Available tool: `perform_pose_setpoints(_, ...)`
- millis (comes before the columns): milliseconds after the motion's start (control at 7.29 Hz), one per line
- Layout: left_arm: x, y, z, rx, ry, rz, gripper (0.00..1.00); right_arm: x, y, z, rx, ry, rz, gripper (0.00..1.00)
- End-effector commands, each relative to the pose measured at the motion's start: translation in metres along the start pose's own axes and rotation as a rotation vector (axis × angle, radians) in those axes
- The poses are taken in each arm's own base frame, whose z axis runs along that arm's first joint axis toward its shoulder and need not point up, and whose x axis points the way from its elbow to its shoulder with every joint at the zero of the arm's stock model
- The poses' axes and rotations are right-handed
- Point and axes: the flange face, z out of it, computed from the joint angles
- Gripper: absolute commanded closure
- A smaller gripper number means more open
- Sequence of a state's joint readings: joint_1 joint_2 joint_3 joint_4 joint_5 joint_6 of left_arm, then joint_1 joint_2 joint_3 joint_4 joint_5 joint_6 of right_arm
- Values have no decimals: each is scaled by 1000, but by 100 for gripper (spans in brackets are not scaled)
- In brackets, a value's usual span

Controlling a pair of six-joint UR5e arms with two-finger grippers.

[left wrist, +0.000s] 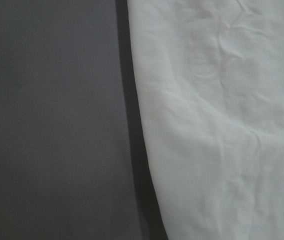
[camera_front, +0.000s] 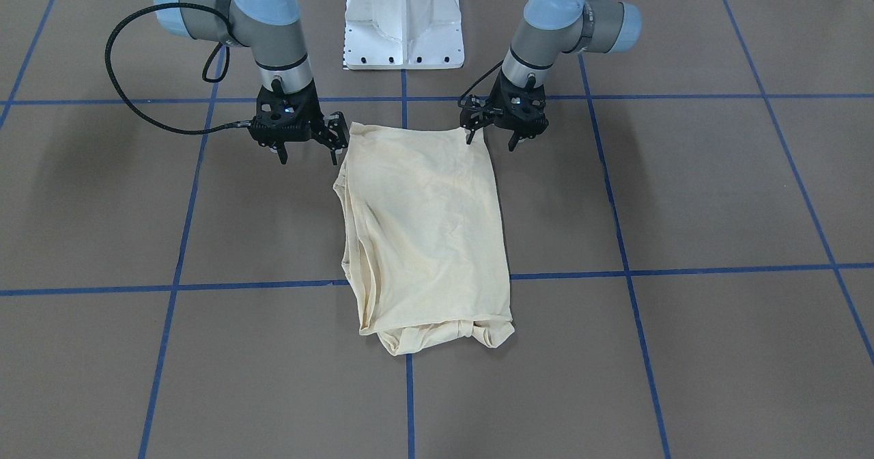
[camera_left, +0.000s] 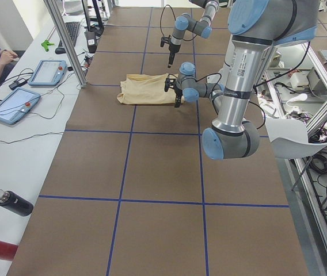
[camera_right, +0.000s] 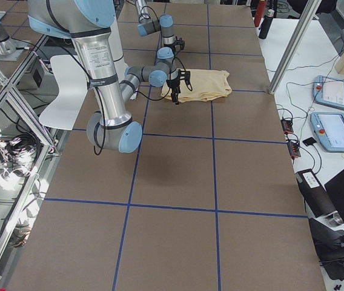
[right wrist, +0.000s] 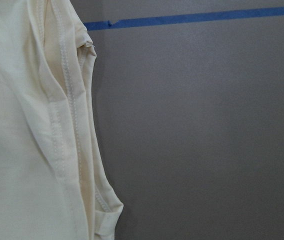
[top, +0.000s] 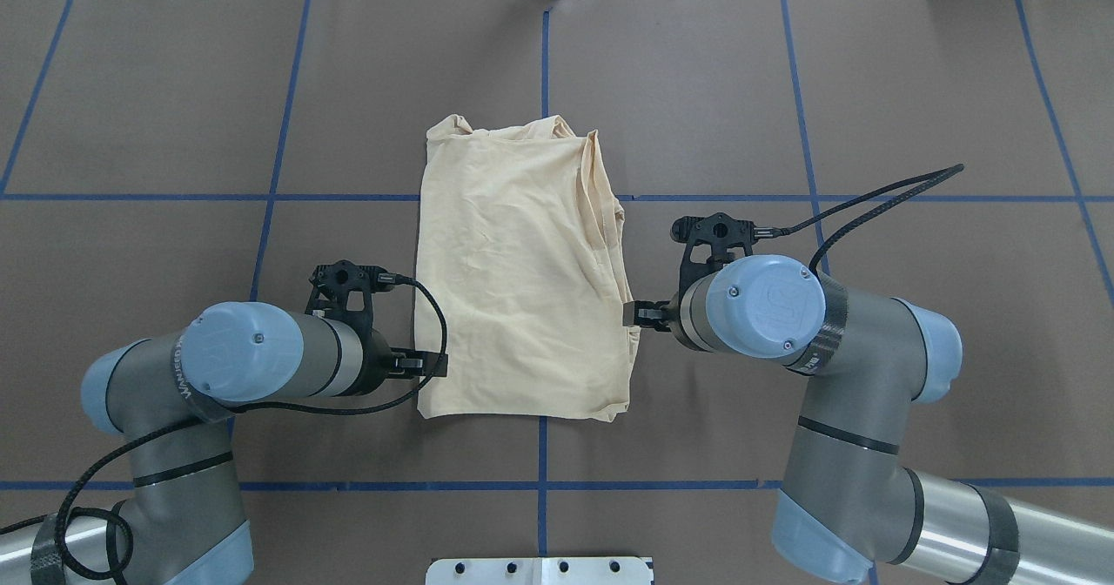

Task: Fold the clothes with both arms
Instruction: 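Move both grippers to the shirt's side edges nearest the robot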

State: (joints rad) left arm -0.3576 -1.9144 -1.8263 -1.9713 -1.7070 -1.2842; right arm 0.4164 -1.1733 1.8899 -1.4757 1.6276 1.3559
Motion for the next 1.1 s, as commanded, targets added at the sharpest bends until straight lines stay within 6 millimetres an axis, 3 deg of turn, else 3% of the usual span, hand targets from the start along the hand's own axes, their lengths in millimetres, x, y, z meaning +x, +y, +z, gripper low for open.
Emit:
perform_pose_setpoints(0, 15, 9, 2, -21, -7, 9, 35, 0, 1, 1, -2, 1, -3, 0)
perform_pose_setpoints(274, 19, 17, 4, -32, -2, 16, 37, -1, 3, 2, -4, 3, -3, 0)
perform_pose_setpoints(412, 20, 19, 5, -36, -2, 18, 45, -1, 4, 2, -6, 2, -4, 0)
perform_pose_setpoints(549, 19, 19, 5, -37, -4, 17, 59, -1, 4, 2, -6, 2, -4, 0)
perform_pose_setpoints(686, 20, 19, 2, -33, 3, 17, 100, -1, 5, 3, -5, 3, -5, 0)
perform_pose_setpoints(960, 22, 18, -1, -32, 8, 18, 100, -11, 15, 6, -15, -2, 1, 0)
